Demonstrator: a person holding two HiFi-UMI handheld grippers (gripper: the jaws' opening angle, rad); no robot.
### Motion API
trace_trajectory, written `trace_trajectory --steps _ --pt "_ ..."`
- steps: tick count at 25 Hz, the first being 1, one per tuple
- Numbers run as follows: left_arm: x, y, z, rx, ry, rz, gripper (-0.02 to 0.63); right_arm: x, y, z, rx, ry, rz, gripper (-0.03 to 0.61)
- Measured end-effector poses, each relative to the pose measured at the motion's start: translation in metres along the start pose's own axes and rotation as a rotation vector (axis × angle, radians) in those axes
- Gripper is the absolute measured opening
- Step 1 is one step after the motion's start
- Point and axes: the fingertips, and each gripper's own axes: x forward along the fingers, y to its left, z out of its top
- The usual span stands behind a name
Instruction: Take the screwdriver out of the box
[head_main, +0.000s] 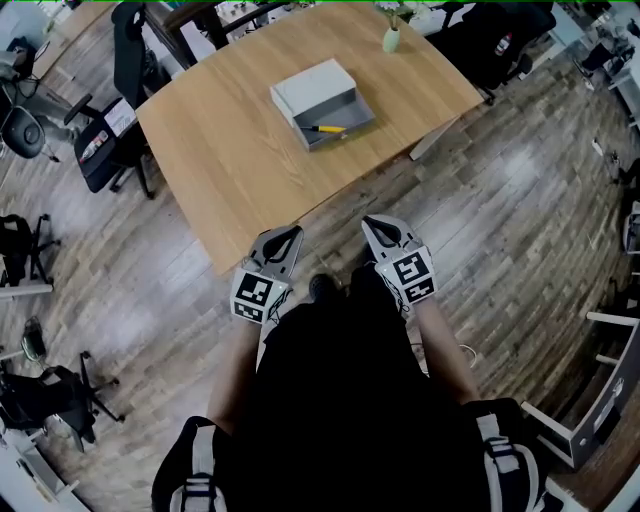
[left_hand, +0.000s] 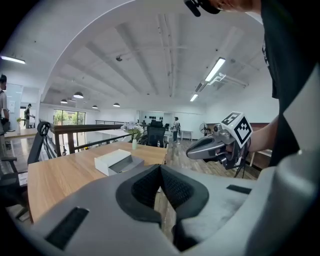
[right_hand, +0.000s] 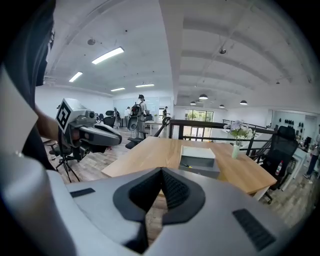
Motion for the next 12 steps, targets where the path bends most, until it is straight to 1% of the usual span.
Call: trace_trajectory --steps 6,12 --pt "-0.014 0.006 -0.006 -0.012 0.012 0.023 0.021 0.004 0.007 0.008 -0.030 -0.013 0.020 0.025" --pt "-0.015 0.010 -0.006 -0.011 0.013 0.028 0.021 0.009 0.011 0.008 -0.008 -0.006 0.047 0.025"
